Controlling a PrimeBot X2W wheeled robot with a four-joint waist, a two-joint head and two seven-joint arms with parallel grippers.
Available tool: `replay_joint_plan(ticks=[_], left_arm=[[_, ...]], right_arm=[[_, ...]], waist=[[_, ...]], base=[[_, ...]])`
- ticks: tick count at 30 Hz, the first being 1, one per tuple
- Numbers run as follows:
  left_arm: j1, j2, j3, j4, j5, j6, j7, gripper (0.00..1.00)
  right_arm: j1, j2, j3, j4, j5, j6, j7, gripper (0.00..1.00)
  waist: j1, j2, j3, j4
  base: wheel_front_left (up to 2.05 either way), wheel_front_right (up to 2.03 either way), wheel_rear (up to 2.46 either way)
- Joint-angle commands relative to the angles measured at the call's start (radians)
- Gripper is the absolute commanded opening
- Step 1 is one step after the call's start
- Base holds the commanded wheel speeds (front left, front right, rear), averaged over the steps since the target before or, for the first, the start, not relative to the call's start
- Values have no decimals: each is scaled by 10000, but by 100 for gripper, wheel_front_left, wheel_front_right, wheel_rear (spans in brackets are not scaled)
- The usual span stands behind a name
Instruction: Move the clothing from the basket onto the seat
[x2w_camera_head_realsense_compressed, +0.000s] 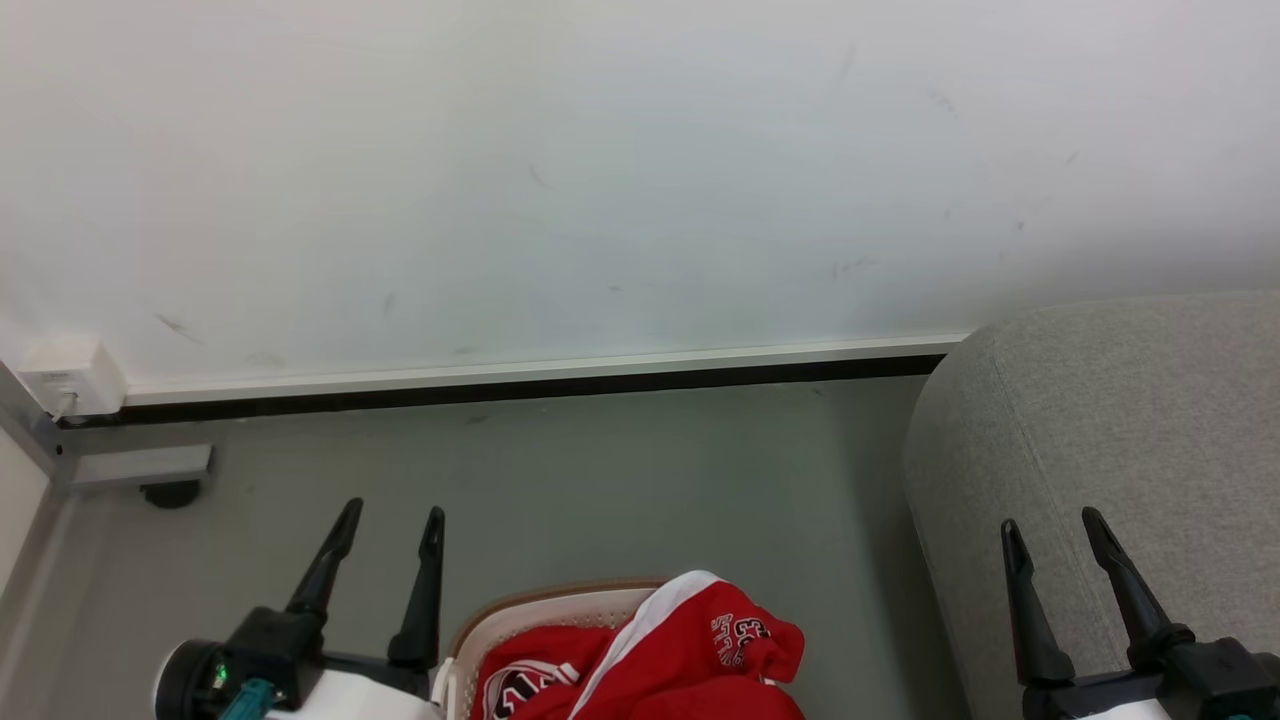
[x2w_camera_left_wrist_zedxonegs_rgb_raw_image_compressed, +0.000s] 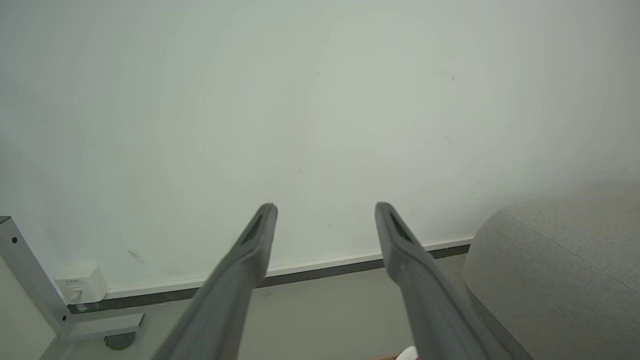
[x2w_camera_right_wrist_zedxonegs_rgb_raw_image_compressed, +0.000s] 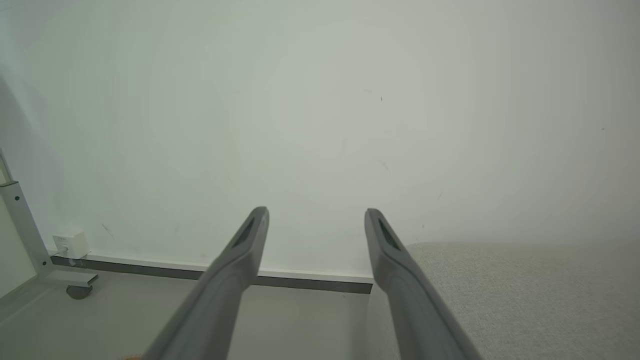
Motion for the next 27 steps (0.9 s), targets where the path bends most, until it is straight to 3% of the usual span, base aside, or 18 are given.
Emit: replay_joint_plan(ticks=[1, 27], left_arm=[[-23, 5, 24, -37, 173, -19, -62, 100], [-161, -129, 474, 284, -261, -224, -45, 100]], right_arm=[[126, -9, 2, -66, -185, -21, -83, 100], [-47, -4, 114, 0, 168, -21, -59, 100]], waist=[[0, 0, 3, -3], [0, 0, 189, -142]], base=[[0, 0, 0], [0, 0, 0]])
